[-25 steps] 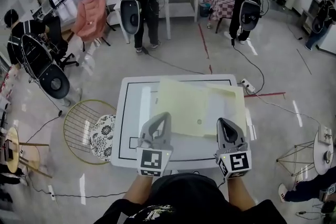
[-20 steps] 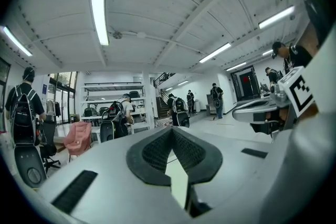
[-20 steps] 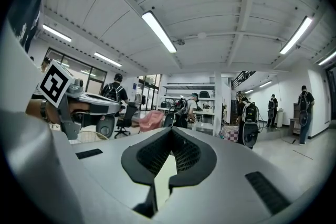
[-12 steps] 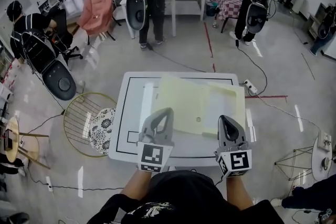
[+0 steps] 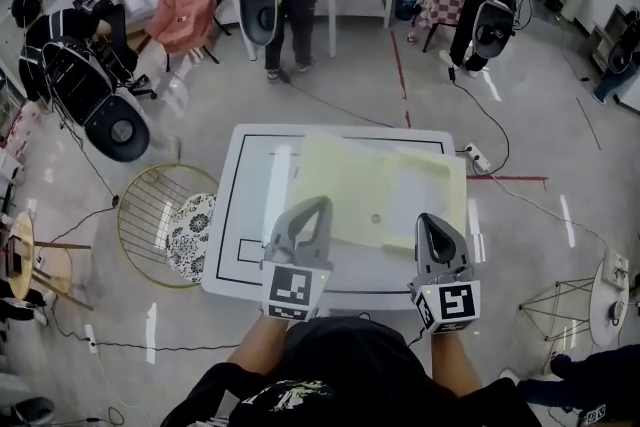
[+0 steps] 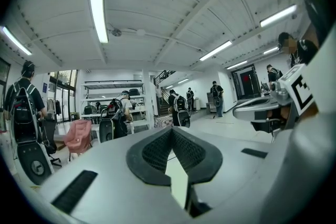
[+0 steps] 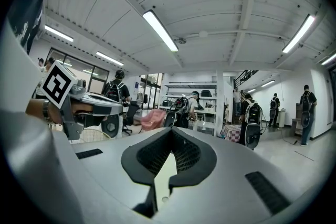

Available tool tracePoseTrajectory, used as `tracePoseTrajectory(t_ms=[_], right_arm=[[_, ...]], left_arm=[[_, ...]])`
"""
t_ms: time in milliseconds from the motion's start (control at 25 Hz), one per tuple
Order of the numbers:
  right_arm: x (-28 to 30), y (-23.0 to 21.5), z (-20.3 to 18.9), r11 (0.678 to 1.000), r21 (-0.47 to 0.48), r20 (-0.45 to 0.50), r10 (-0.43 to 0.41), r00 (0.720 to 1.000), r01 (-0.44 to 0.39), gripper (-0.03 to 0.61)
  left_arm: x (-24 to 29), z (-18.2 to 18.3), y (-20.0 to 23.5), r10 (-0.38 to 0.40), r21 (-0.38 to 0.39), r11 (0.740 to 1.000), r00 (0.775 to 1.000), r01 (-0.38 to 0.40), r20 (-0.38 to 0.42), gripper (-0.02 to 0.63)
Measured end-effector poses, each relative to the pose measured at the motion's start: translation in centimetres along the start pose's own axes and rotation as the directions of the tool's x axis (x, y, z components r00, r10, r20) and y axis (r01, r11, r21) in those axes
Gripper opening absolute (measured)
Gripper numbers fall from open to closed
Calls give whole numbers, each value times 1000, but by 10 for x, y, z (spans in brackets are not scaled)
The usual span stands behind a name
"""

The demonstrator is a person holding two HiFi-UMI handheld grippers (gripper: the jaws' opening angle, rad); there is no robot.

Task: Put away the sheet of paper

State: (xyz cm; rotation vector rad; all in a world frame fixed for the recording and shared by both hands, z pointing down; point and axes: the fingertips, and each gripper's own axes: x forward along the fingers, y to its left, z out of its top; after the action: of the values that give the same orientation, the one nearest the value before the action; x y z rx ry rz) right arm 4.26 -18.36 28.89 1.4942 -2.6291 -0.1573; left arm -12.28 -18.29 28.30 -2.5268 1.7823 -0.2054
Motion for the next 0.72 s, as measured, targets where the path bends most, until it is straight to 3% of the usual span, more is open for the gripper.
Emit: tracePoseTrajectory(t_ms=[720], right_arm=[[13,-2,-8,999,-7,-23,38,999,-38,-2]], left_arm=[[14,-14,0,8,-17,1000,999,-9,-40,0]])
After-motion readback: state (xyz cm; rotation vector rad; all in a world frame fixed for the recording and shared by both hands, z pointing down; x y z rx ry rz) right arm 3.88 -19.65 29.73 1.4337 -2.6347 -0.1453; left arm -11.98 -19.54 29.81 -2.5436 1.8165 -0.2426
